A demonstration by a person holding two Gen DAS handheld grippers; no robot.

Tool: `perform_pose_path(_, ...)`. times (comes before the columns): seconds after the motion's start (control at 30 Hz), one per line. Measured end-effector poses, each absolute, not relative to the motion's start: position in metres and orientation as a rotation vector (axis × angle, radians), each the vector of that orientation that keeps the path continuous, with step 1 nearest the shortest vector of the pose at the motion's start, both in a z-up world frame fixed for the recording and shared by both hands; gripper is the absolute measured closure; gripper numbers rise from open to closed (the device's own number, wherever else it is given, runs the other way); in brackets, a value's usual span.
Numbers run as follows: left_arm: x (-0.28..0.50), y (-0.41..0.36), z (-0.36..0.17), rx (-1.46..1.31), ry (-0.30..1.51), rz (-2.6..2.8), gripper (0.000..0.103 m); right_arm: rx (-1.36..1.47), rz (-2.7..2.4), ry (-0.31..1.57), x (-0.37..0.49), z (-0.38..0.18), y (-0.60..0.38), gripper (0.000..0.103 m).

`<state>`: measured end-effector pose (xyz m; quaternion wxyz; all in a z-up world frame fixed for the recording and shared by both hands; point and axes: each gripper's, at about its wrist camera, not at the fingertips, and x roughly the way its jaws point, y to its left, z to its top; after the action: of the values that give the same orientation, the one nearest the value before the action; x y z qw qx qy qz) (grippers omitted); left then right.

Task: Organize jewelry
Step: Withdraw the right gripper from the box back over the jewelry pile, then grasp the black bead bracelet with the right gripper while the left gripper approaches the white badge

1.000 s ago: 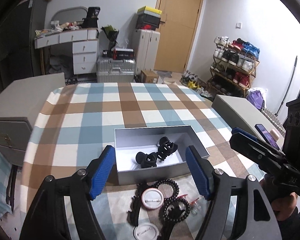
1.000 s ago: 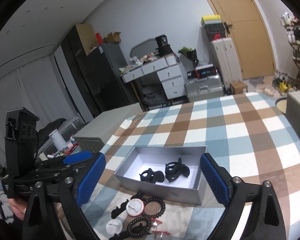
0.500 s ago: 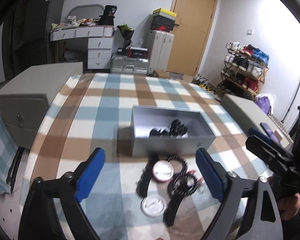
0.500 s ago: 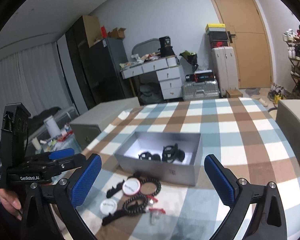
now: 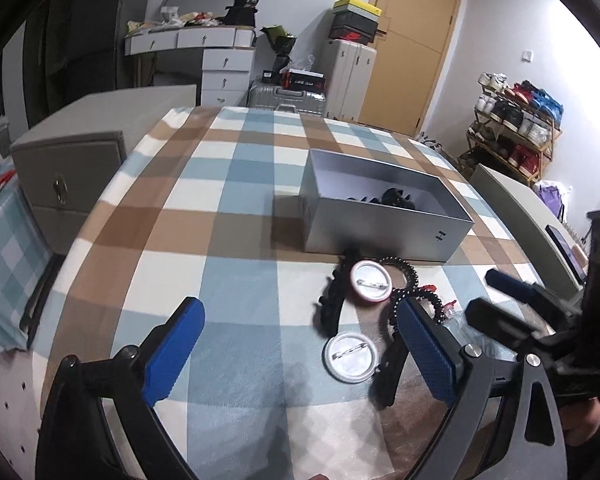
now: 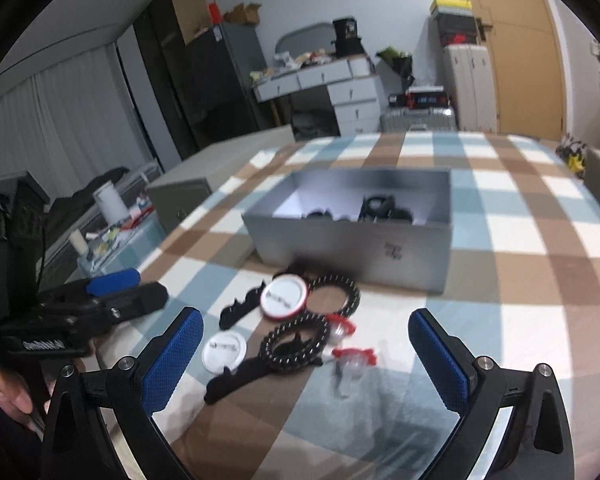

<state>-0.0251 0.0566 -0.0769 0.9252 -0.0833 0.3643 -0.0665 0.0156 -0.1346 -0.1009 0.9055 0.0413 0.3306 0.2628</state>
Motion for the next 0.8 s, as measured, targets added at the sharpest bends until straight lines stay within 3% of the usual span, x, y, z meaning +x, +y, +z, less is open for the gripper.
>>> perform_pose_path(0.17, -0.030, 0.066, -0.084, -0.210, 0.764, -0.121, 0.009, 0.034, 0.564, 0.752, 0.020, -0.115, -0.119, 0.001)
perform_pose_path(0.23, -0.033, 0.069, -0.087, -0.229, 0.770, -0.124, 0.009, -0.007, 0.561, 0.771, 0.021, -0.118, -0.112, 0.006)
perform_pose_path(0.43, -0.035, 0.075, -0.090, -0.252, 0.779, -0.125, 0.009, -0.101, 0.493, 0.784, 0.022, -0.120, -0.097, 0.009)
perform_pose_path(0.8, -0.039, 0.088, -0.097, -0.288, 0.786, -0.127, 0.009, -0.347, 0.395, 0.755, 0.016, -0.126, -0.063, 0.038)
